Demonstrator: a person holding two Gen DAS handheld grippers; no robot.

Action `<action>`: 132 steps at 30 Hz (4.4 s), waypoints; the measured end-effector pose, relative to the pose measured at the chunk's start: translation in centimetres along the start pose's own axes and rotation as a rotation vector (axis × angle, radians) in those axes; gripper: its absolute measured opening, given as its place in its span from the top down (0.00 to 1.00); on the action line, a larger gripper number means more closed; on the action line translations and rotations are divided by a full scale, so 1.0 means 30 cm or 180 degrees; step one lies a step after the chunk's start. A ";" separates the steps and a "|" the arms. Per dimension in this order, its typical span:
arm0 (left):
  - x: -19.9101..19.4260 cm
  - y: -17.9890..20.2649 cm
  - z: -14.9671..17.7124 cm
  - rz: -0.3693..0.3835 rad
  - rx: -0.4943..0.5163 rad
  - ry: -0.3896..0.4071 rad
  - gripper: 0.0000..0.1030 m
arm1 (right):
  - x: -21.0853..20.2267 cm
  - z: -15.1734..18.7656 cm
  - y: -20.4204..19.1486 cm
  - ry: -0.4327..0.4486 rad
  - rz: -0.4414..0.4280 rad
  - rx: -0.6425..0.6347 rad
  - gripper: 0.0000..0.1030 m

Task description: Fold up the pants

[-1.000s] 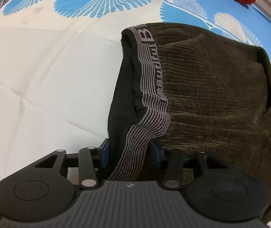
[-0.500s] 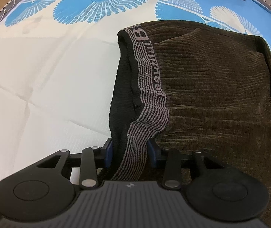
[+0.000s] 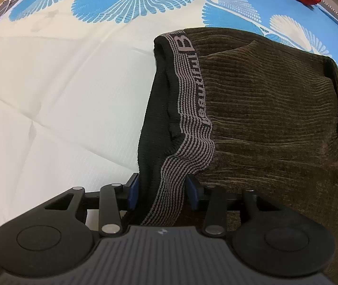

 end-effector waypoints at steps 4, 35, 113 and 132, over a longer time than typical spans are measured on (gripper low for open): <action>-0.002 0.008 0.001 -0.0024 0.0084 0.0023 0.63 | -0.057 -0.028 -0.053 0.0257 -0.0242 -0.0187 0.93; -0.106 -0.008 -0.029 0.0018 0.0114 0.0326 0.62 | -0.286 -0.086 -0.032 0.1622 0.0390 -0.0561 0.52; -0.035 1.029 0.030 0.0811 0.2355 0.0622 0.83 | 0.066 0.610 -0.932 -0.0891 -0.1658 -0.0832 0.52; 0.232 1.091 -0.020 0.0265 0.2665 0.0436 0.86 | -0.110 0.524 -1.101 -0.0601 -0.2347 -0.0497 0.79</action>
Point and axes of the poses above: each gripper's, at about its wrist camera, not at the fingertips, and x roughly the way its jaws point, y to its right, z to its underside, the point moved 6 cm from there along x, roughly the way its jaws point, and after that the axes turned 10 degrees about z, right-handed, at the moved point
